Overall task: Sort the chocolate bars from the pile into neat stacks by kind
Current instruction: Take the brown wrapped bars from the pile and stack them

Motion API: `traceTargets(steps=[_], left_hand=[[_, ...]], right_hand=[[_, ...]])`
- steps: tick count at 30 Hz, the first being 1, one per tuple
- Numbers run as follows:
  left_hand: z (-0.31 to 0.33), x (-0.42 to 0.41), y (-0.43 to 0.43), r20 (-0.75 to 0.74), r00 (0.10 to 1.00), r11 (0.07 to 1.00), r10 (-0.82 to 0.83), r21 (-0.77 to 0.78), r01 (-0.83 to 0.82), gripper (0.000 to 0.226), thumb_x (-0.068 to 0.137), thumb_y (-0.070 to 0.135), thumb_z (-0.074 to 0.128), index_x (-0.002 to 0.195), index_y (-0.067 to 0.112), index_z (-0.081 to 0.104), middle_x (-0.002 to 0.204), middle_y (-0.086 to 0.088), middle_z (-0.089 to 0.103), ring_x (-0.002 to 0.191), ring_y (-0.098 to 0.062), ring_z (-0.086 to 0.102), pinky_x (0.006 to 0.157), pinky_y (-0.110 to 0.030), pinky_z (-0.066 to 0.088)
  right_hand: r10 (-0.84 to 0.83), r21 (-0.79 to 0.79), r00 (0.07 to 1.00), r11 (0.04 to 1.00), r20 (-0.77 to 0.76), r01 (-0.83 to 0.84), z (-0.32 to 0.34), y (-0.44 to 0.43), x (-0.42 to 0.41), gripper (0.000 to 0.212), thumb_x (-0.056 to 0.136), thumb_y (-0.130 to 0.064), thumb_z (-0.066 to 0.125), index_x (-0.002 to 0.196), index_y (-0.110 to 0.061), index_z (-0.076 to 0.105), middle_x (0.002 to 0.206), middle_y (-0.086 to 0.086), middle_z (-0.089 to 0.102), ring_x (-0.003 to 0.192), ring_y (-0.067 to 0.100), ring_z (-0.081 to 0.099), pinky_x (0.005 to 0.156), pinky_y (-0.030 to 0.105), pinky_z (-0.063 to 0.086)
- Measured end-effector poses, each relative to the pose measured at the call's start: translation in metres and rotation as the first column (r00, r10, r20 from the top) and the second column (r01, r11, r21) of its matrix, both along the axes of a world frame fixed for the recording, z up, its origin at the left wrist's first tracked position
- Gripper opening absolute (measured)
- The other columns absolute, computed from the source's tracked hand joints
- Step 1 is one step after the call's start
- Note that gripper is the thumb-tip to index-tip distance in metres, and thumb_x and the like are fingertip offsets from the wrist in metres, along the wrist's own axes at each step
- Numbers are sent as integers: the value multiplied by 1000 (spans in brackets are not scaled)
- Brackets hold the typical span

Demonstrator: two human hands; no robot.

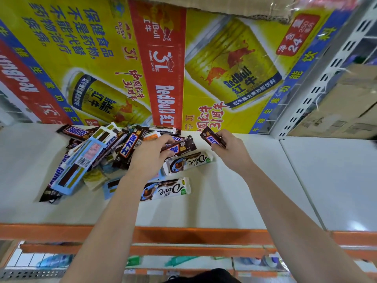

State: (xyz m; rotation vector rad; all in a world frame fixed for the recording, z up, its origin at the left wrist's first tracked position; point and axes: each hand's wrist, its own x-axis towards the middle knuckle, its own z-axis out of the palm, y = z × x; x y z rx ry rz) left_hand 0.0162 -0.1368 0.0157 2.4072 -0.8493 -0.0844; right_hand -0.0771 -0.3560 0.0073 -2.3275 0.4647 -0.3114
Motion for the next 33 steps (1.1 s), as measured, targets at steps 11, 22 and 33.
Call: traceTargets(steps=[11, 22, 33], left_hand=[[6, -42, -61, -182, 973, 981, -145, -155, 117, 26, 74, 18, 74, 99, 25, 69, 86, 5, 69, 74, -5, 62, 70, -23, 50], [4, -161, -219, -135, 889, 890, -438, -207, 407, 27, 83, 16, 65, 98, 38, 62, 84, 11, 64, 67, -6, 62, 63, -22, 47], [-3, -288, -375, -236, 900, 918, -367, -245, 310, 33, 71, 18, 64, 103, 27, 66, 81, 6, 65, 64, -16, 61, 55, -30, 50]], right_hand=[[-192, -8, 981, 981, -6, 192, 3, -39, -81, 12, 91, -16, 50, 99, -15, 59, 82, 7, 64, 72, 28, 59, 61, 35, 45], [-349, -140, 935, 925, 63, 354, 1, -173, -240, 11, 89, -17, 58, 94, -12, 66, 80, 6, 63, 72, 24, 53, 61, 29, 33], [-370, -210, 928, 904, 45, 371, -7, -315, -382, 12, 89, -17, 59, 98, -11, 65, 83, 7, 64, 72, 21, 50, 54, 19, 30]])
